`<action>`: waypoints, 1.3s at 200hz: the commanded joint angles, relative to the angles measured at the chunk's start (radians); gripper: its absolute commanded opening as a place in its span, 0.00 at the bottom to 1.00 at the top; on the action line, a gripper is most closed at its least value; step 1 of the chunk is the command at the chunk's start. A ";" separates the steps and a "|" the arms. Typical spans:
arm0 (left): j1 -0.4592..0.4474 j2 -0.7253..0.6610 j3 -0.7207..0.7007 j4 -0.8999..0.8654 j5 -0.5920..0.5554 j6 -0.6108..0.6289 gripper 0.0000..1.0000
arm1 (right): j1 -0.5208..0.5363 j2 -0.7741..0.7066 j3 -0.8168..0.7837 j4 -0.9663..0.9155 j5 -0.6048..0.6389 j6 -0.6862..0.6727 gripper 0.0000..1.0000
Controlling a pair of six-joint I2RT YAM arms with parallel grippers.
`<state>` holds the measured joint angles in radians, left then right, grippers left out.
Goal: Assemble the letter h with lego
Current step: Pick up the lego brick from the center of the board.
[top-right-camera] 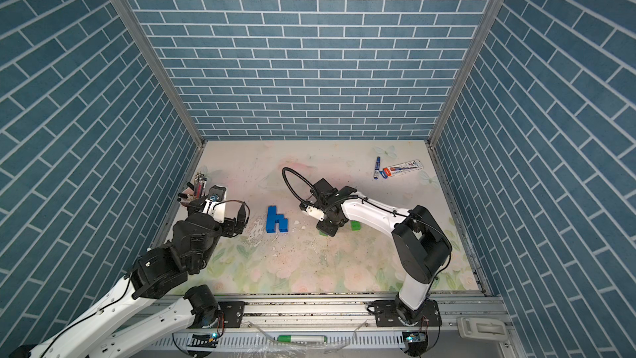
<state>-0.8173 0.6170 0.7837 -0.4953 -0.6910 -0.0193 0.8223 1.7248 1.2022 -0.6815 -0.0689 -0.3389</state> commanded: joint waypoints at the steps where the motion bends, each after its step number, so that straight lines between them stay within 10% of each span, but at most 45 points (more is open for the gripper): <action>1: 0.004 -0.002 -0.012 0.017 -0.002 -0.005 0.99 | 0.003 0.020 0.031 -0.033 -0.004 -0.040 0.44; 260: 0.005 -0.011 -0.018 0.009 0.012 -0.001 0.99 | 0.003 0.037 0.075 -0.071 -0.012 -0.040 0.45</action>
<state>-0.8173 0.6113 0.7769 -0.4957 -0.6834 -0.0193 0.8230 1.7390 1.2575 -0.7258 -0.0620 -0.3489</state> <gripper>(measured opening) 0.994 0.447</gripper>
